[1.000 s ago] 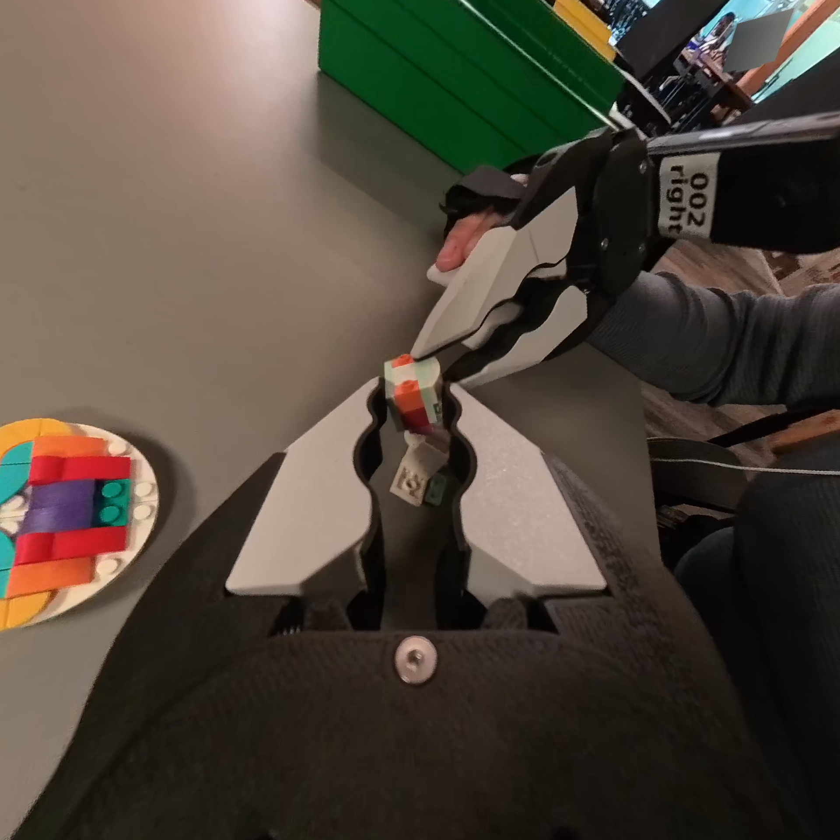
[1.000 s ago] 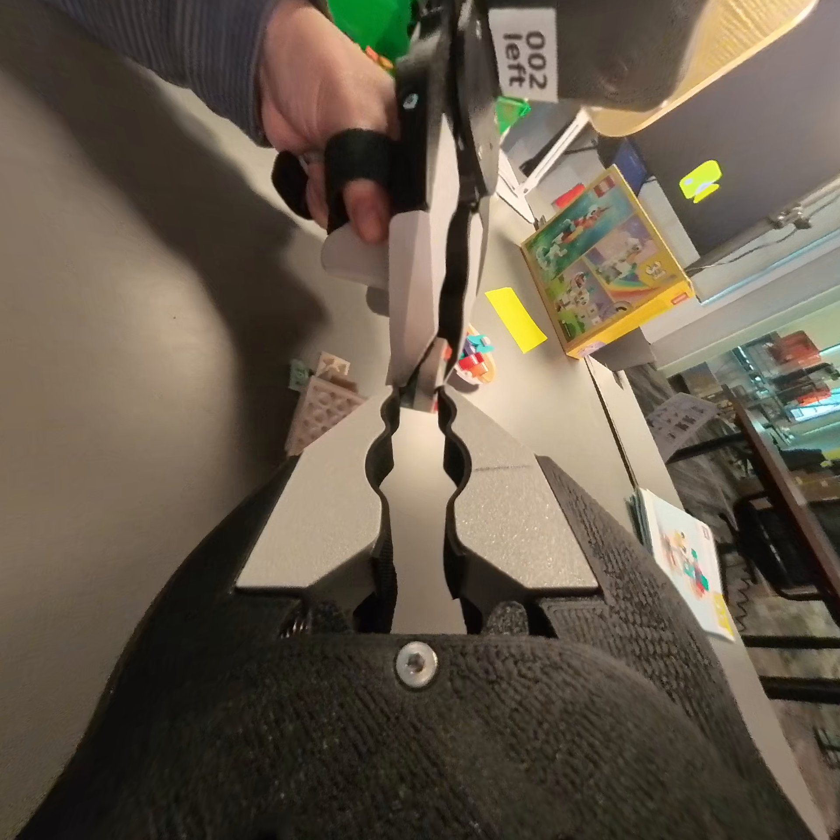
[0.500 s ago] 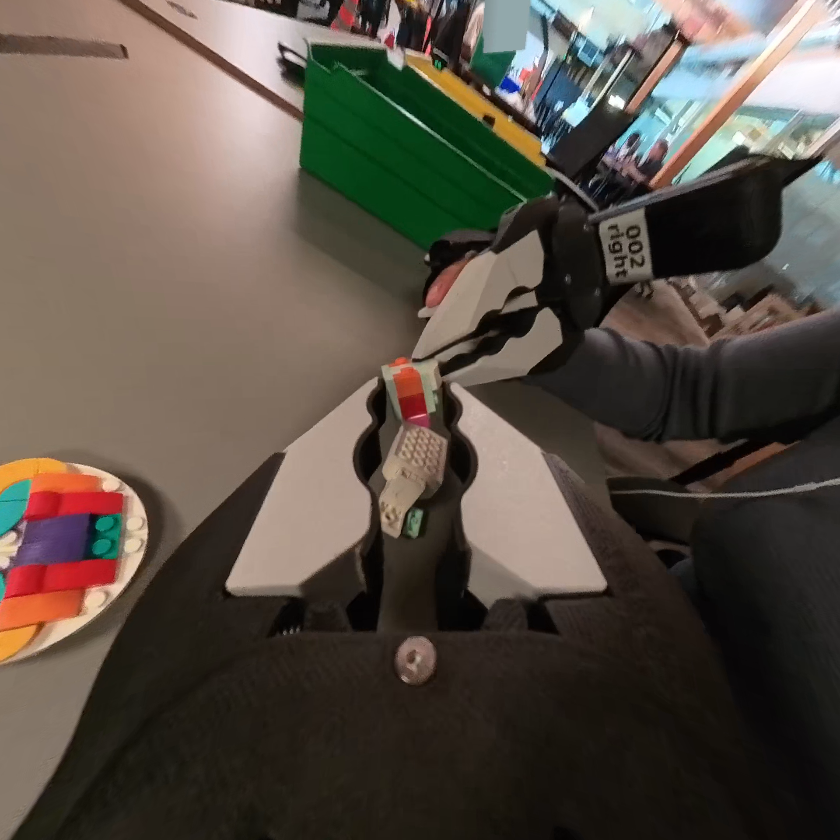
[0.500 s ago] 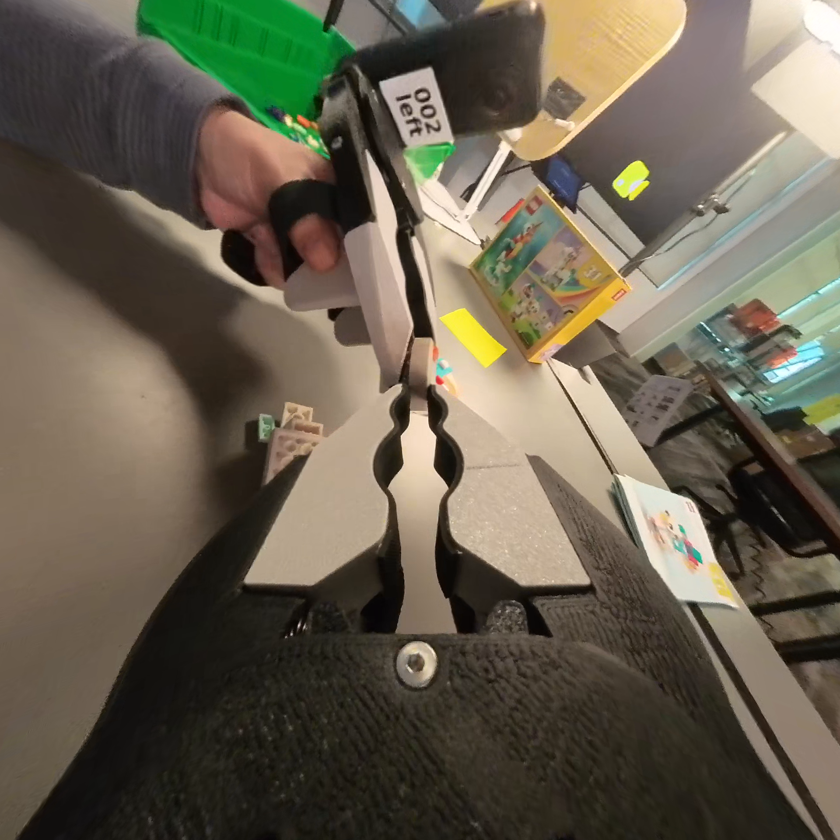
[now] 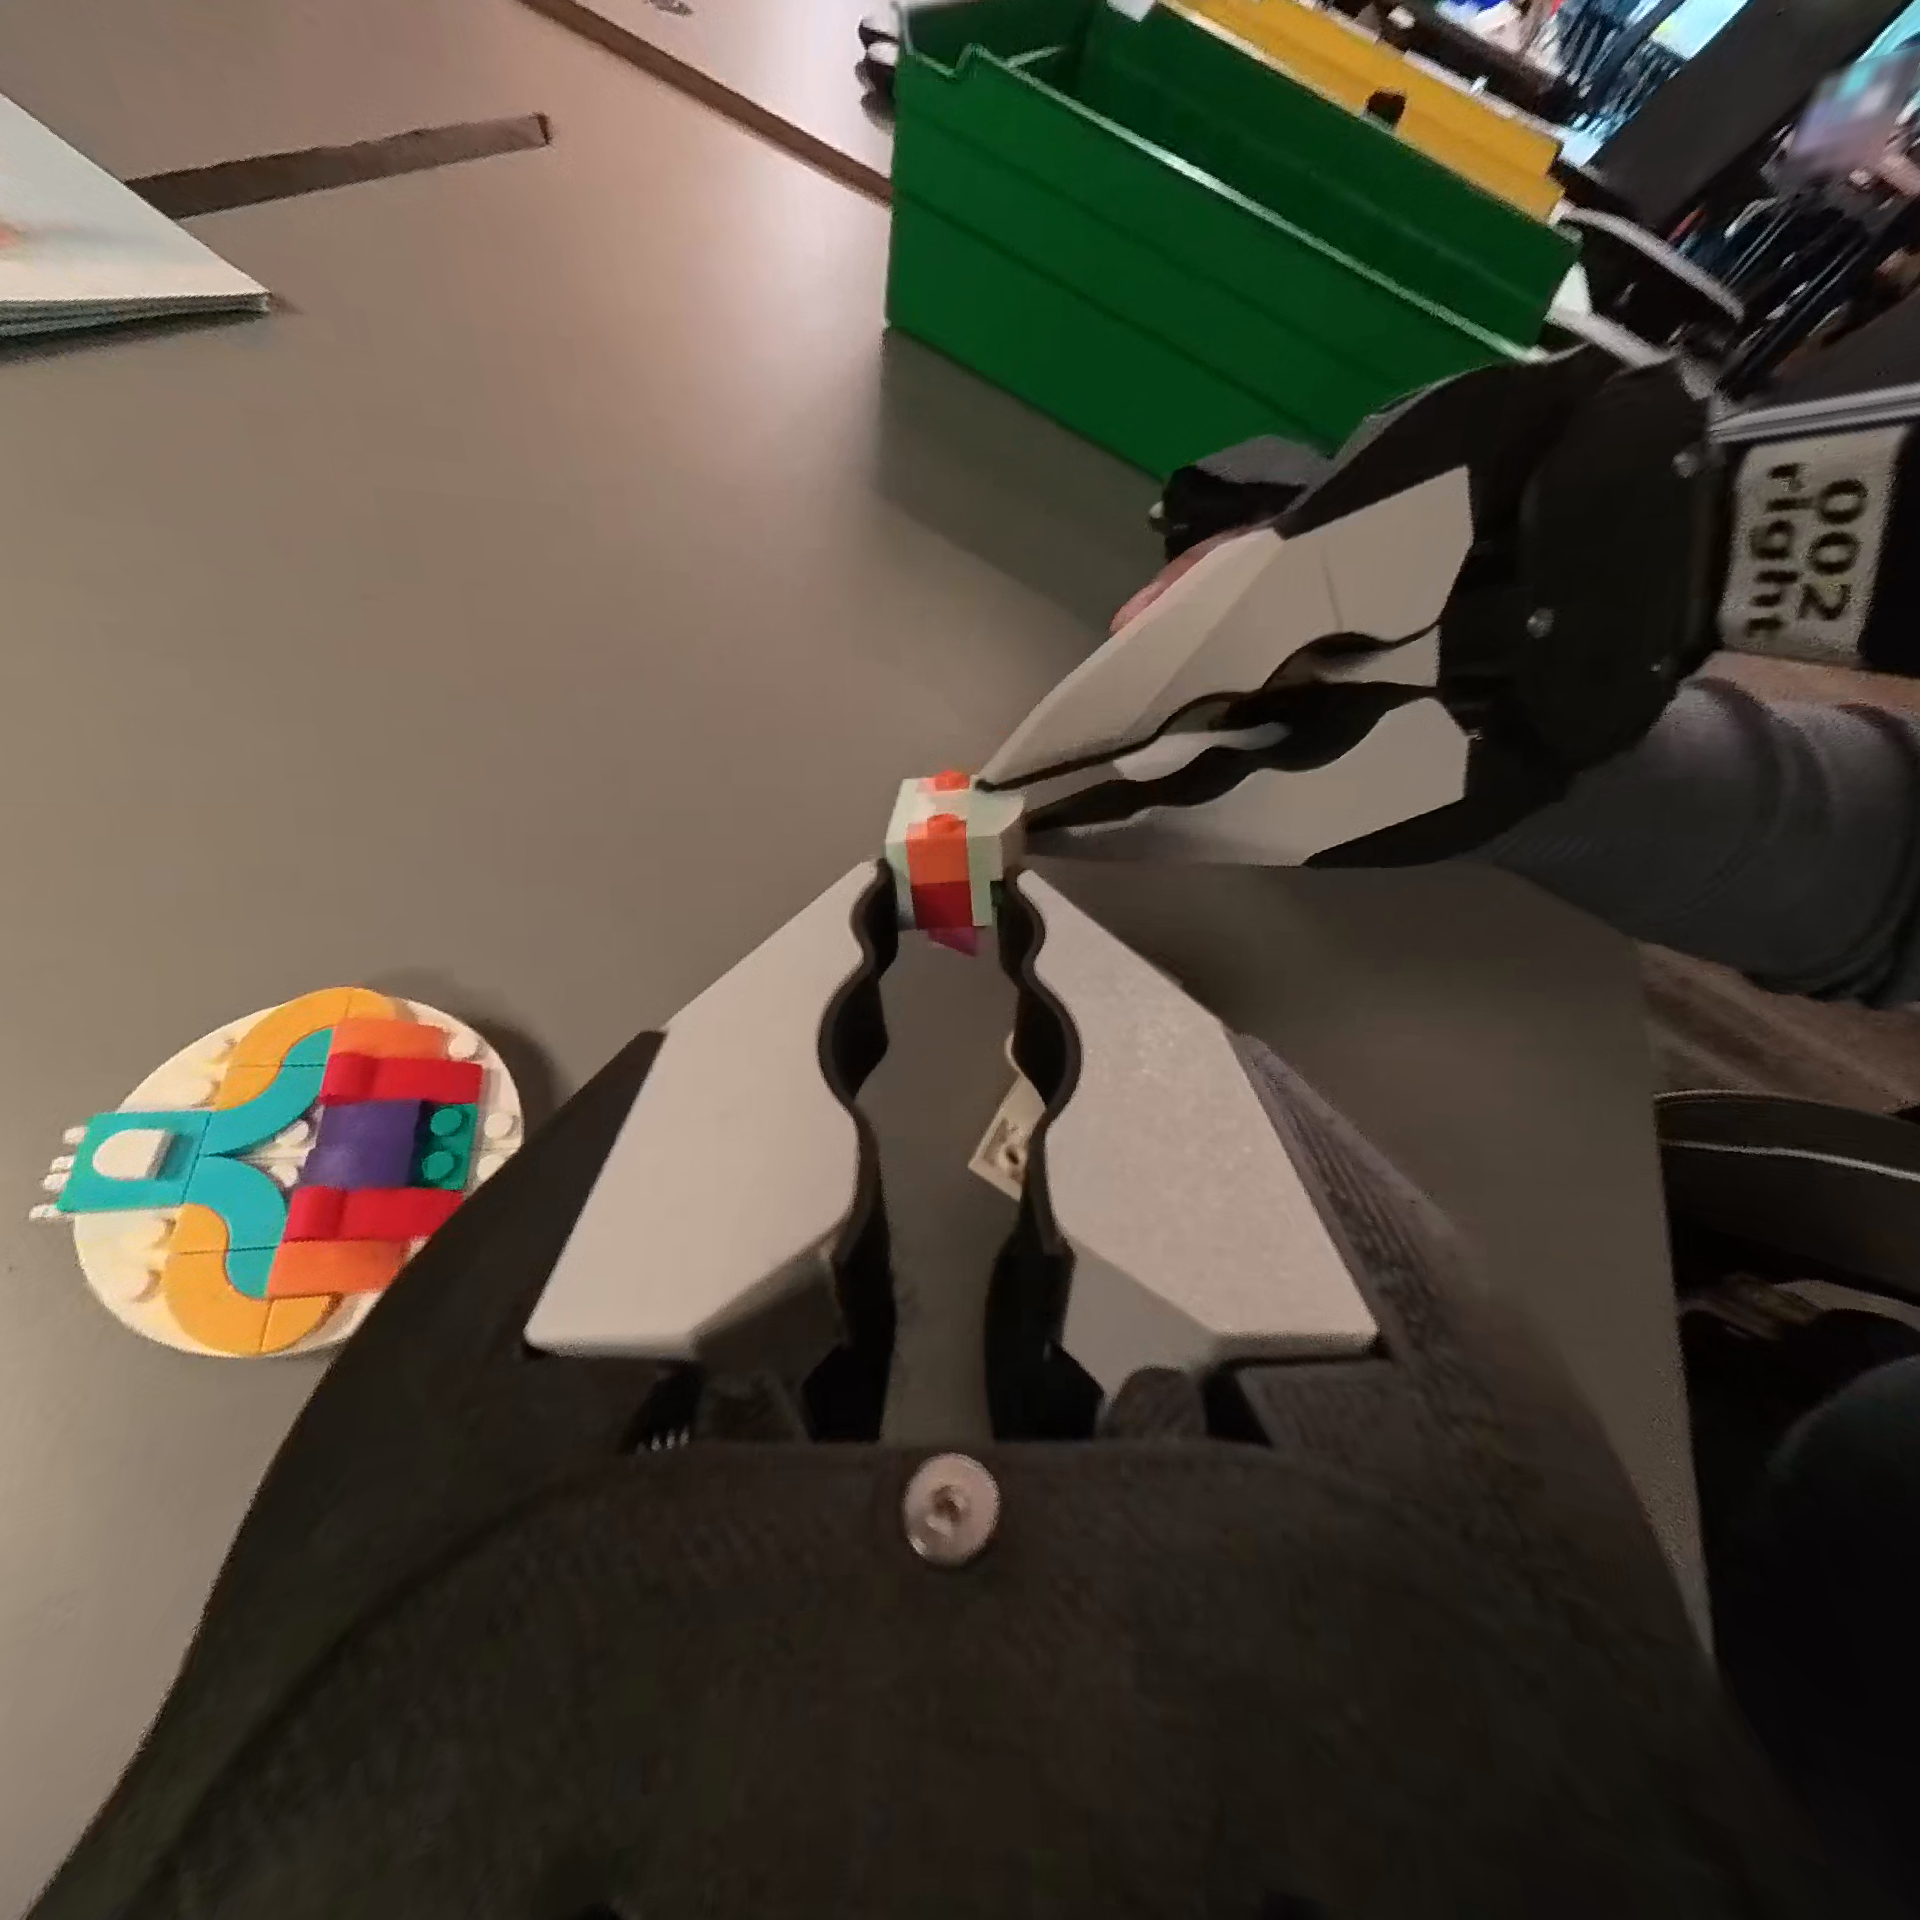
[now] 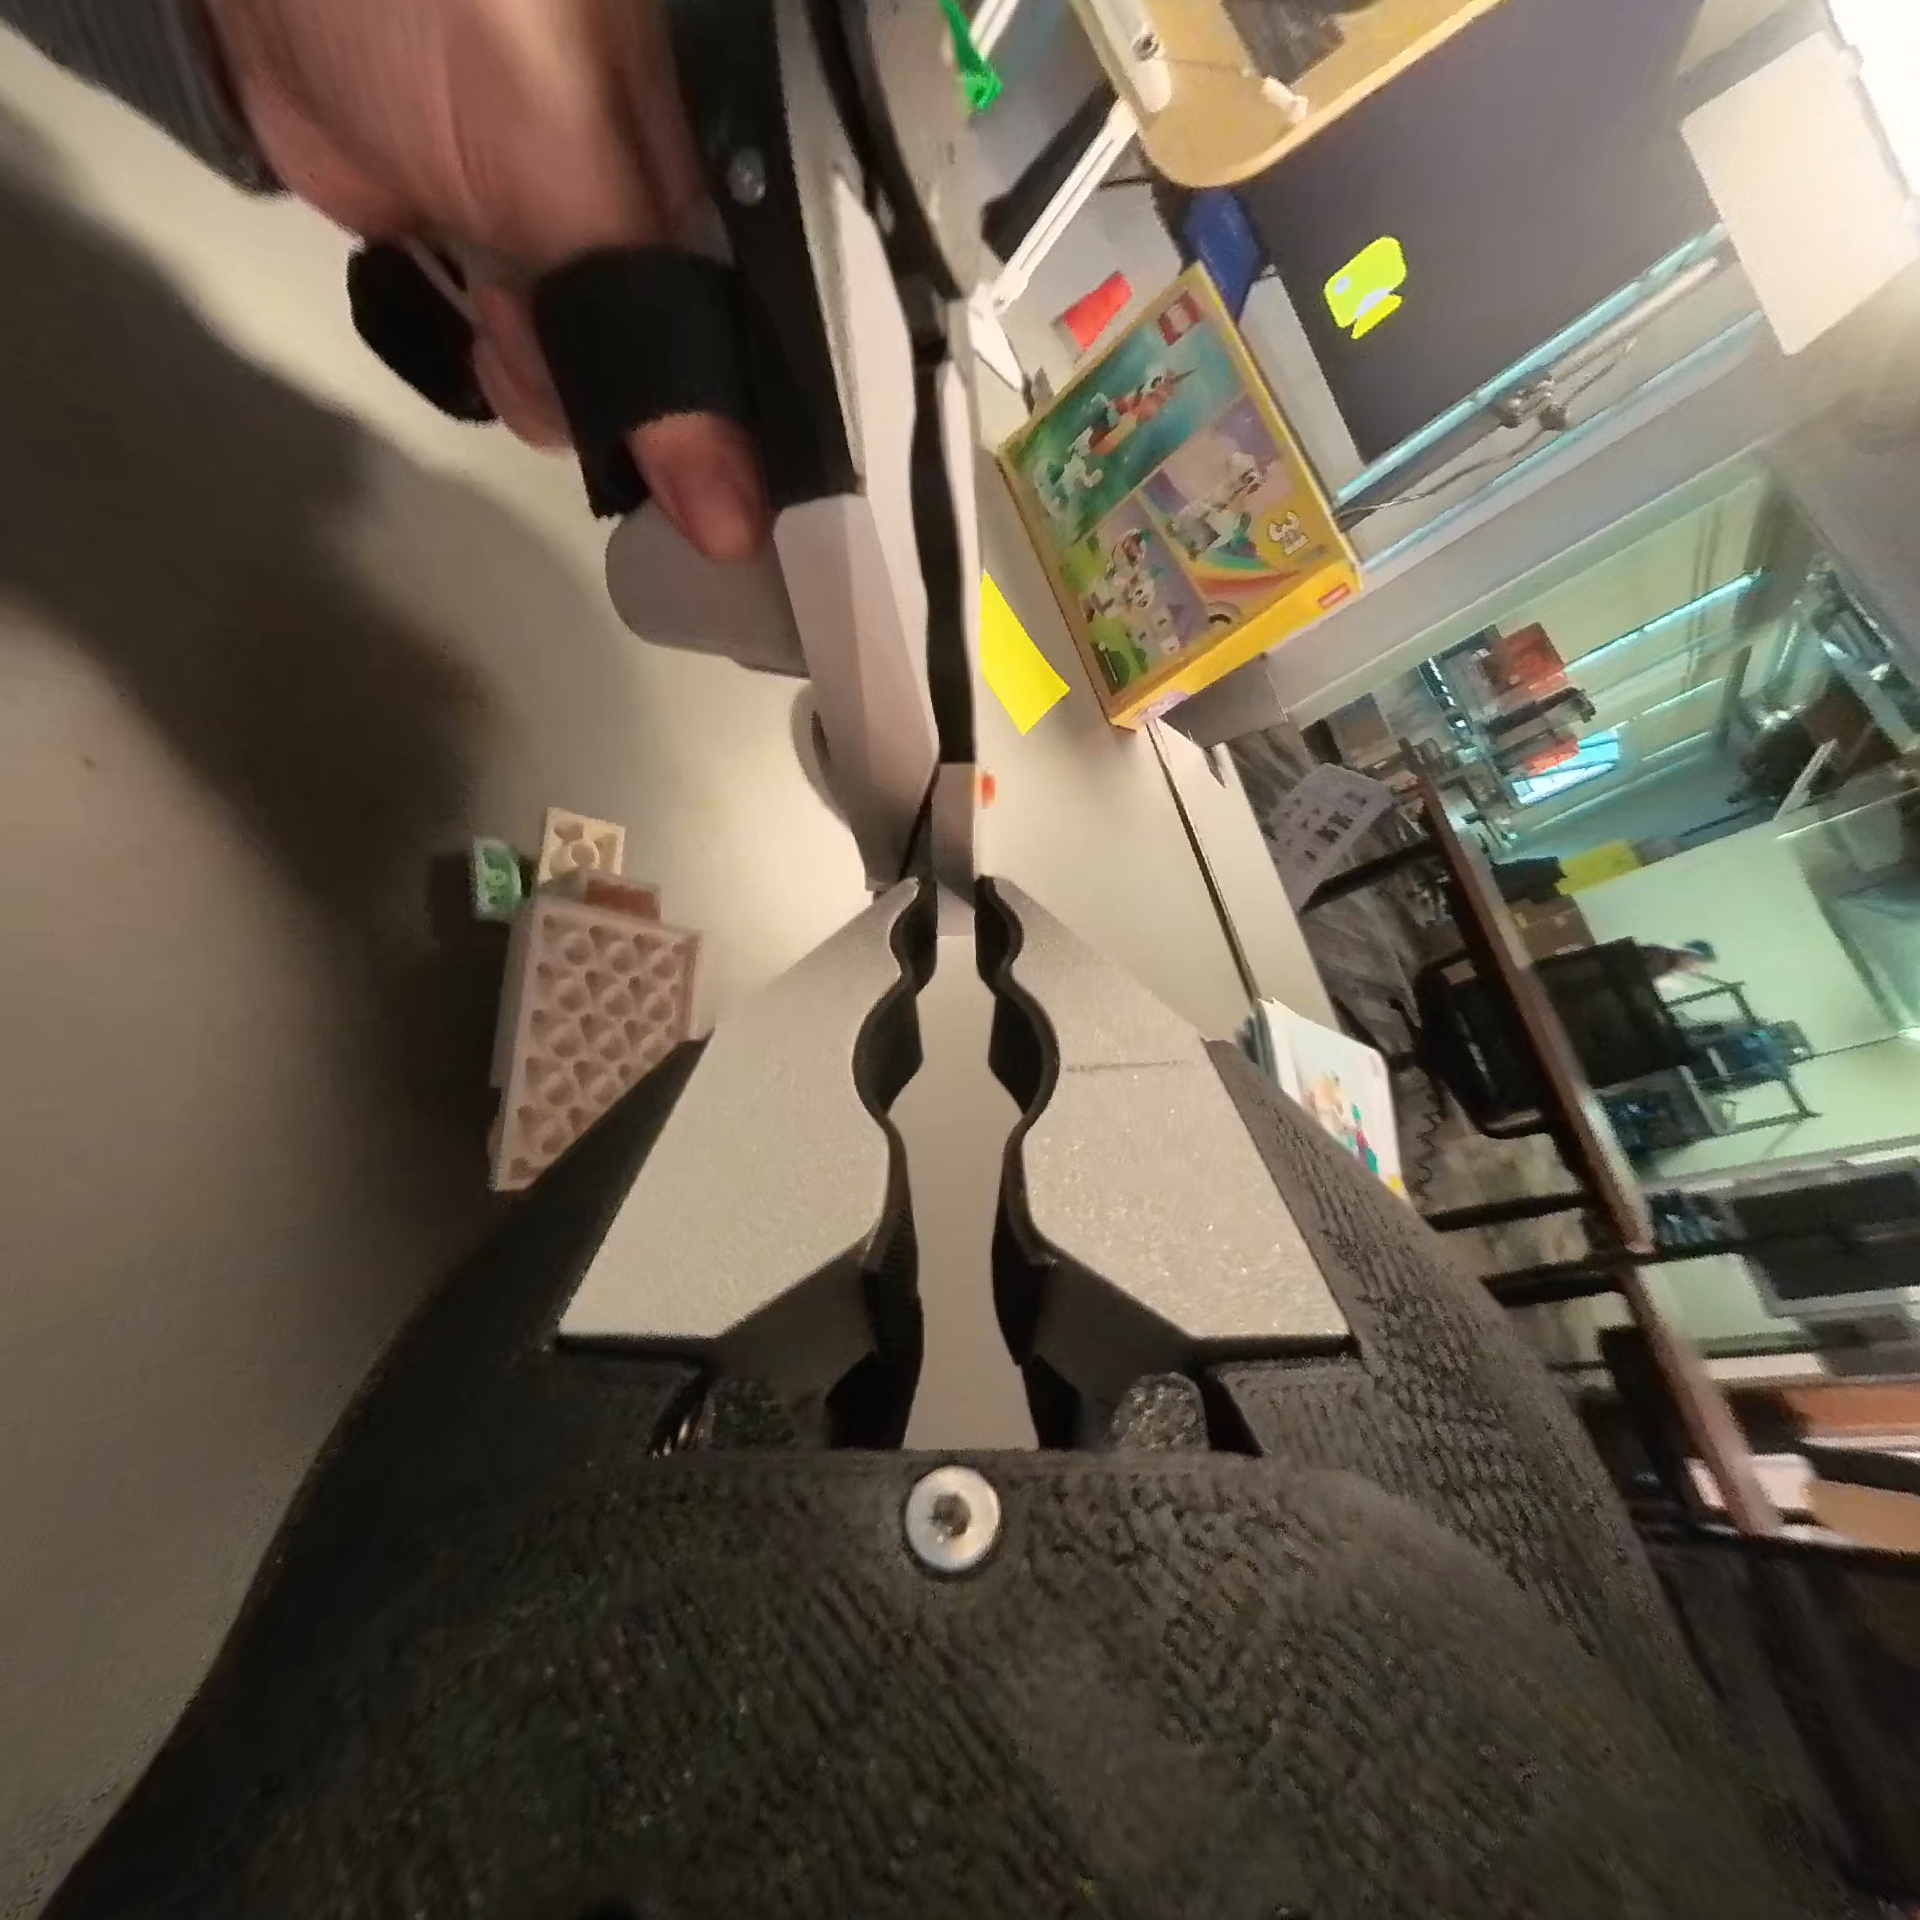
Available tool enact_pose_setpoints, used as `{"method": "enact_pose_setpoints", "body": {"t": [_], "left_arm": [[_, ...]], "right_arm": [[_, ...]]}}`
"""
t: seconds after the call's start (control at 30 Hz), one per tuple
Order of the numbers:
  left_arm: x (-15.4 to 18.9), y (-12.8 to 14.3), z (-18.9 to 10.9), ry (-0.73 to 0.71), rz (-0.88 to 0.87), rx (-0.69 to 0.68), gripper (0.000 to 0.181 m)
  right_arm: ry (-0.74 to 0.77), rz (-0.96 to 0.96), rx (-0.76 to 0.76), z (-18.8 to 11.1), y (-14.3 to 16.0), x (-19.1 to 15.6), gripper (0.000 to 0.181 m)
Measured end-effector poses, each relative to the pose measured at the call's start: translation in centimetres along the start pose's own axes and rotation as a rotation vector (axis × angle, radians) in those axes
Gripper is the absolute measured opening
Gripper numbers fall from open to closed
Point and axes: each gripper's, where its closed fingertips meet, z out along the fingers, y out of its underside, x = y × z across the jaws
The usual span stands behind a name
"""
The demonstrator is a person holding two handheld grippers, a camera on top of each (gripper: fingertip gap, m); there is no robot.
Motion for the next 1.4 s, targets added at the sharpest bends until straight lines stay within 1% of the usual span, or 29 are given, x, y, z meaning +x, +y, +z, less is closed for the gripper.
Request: {"method": "enact_pose_setpoints", "body": {"t": [0.2, 0.33, 0.37, 0.4, 0.43, 0.47, 0.5, 0.53, 0.57, 0.6, 0.67, 0.73, 0.77, 0.87, 0.9, 1.0, 1.1, 1.13, 1.23, 1.3, 1.37, 1.4], "left_arm": [[-0.8, 0.8, 0.5, -0.094, 0.045, -0.049, 0.018], [-1.0, 0.7, 0.6, -0.127, 0.052, -0.048, 0.019], [-2.5, 1.0, 0.3, -0.218, 0.046, -0.064, 0.018], [-6.1, 2.3, -1.0, -0.42, 0.149, -0.159, 0.018], [-7.8, 2.9, -2.0, -0.471, 0.14, -0.176, 0.018], [-6.4, 1.8, -1.8, -0.314, -0.004, -0.063, 0.018], [-5.6, 0.5, -2.0, -0.209, -0.135, 0.038, 0.018], [-5.5, 0.0, -2.2, -0.198, -0.145, 0.067, 0.018], [-5.0, -0.4, -2.2, -0.195, -0.105, 0.081, 0.018], [-4.4, -0.6, -2.0, -0.179, -0.081, 0.083, 0.018], [-3.9, 0.0, -1.2, -0.155, -0.082, 0.044, 0.018], [-3.2, 0.2, -0.7, -0.103, -0.095, 0.034, 0.018], [-2.9, 0.4, -0.5, -0.088, -0.096, 0.029, 0.018], [-2.8, 0.7, -0.1, -0.09, -0.084, 0.008, 0.018], [-2.7, 0.8, 0.0, -0.089, -0.083, 0.005, 0.018], [-2.6, 1.2, 0.3, -0.081, -0.089, -0.017, 0.018], [-2.7, 1.6, 0.6, -0.081, -0.084, -0.042, 0.018], [-2.6, 1.7, 0.6, -0.075, -0.084, -0.045, 0.018], [-2.5, 1.8, 0.6, -0.071, -0.082, -0.052, 0.018], [-2.4, 1.6, 0.6, -0.066, -0.085, -0.045, 0.018], [-2.2, 1.6, 0.7, -0.061, -0.087, -0.044, 0.018], [-2.0, 1.6, 0.9, -0.052, -0.088, -0.046, 0.018]], "right_arm": [[0.034, -0.158, -0.087, 0.4, 0.9, -0.4, 0.005], [0.036, -0.151, -0.085, 0.4, 1.0, -0.3, 0.005], [0.051, -0.121, -0.031, -0.1, 0.2, 0.1, 0.005], [0.079, -0.057, 0.035, -0.9, -0.8, 1.1, 0.005], [0.113, -0.008, 0.063, -1.6, -1.0, 2.2, 0.005], [0.141, -0.006, 0.053, -2.0, -0.6, 3.0, 0.005], [0.143, -0.008, 0.04, -2.1, -0.1, 3.2, 0.005], [0.12, 0.018, 0.043, -1.9, 0.2, 3.0, 0.005], [0.089, 0.046, 0.044, -1.6, 0.4, 2.6, 0.005], [0.059, 0.052, 0.008, -1.1, 1.1, 2.1, 0.005], [-0.034, 0.063, -0.124, -0.2, 3.4, 0.6, 0.005], [-0.144, 0.123, -0.243, 0.4, 5.5, -1.1, 0.005], [-0.176, 0.155, -0.265, 0.6, 5.9, -1.7, 0.006], [-0.203, 0.286, -0.258, 0.8, 5.9, -1.8, 0.038], [-0.211, 0.325, -0.263, 0.8, 6.0, -1.7, 0.042], [-0.177, 0.322, -0.219, 0.6, 5.4, -1.0, 0.036], [-0.214, 0.311, -0.323, 0.6, 6.9, -1.8, 0.036], [-0.21, 0.318, -0.335, 0.6, 7.0, -1.8, 0.039], [-0.188, 0.356, -0.307, 0.6, 6.7, -1.2, 0.049], [-0.161, 0.376, -0.224, 0.5, 5.4, -0.4, 0.047], [-0.134, 0.338, -0.09, 0.2, 3.0, 0.2, 0.026], [-0.126, 0.306, -0.036, 0.0, 2.0, 0.2, 0.02]]}}
